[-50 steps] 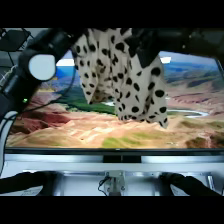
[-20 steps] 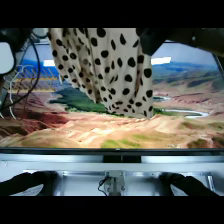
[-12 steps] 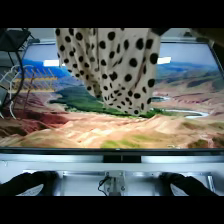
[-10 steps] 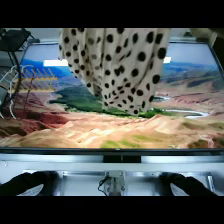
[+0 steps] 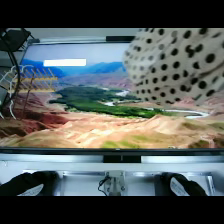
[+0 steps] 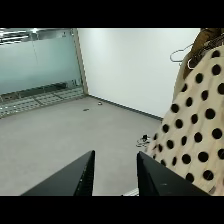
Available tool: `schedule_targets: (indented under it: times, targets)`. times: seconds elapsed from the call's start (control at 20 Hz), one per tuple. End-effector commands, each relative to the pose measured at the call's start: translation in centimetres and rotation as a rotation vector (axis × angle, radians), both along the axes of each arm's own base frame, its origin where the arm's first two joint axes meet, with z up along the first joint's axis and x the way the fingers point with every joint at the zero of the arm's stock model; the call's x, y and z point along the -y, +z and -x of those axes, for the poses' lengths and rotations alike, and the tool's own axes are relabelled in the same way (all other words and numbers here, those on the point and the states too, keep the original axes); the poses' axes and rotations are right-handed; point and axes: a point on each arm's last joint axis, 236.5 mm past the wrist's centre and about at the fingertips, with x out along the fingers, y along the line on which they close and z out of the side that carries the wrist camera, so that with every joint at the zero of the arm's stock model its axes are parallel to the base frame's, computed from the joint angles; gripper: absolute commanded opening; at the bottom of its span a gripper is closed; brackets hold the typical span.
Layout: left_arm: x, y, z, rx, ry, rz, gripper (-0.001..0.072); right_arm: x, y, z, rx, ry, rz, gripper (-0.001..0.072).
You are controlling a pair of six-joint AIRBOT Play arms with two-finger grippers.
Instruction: Fold the shirts.
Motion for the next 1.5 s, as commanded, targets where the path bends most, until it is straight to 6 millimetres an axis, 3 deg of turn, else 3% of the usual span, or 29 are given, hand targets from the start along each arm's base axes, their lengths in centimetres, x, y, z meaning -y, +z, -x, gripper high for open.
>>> schedule_targets:
  times: [0.0, 0.25, 0.55, 0.7, 1.15, 1.45]
  targets:
    - [0.0, 0.0, 0.0, 0.000, 0.001, 0.000, 0.0328, 5.3, 0.2, 4.5, -0.019, -0.177, -0.013, 0.0065]
    - [-0.3, 0.9, 0.2, 0.031, 0.008, 0.022, 0.0329, 10.9, 0.1, 8.1, -0.011, -0.373, -0.051, 0.0065]
    - [-0.3, 0.9, 0.1, 0.030, 0.008, 0.021, 0.0328, 19.9, -0.8, 11.0, 0.050, -0.614, -0.113, 0.0065]
    - [-0.3, 0.9, 0.1, 0.030, 0.008, 0.021, 0.0328, 23.2, -0.3, 12.5, 0.078, -0.697, -0.070, 0.0065]
    - [0.3, -0.5, -1.1, 0.002, 0.007, 0.006, 0.0329, 28.7, -0.3, 18.9, 0.086, -0.903, -0.023, 0.0065]
    - [0.4, -0.6, -1.2, 0.000, 0.007, 0.005, 0.0328, 29.4, 1.5, 21.2, 0.154, -0.944, 0.018, 0.0065]
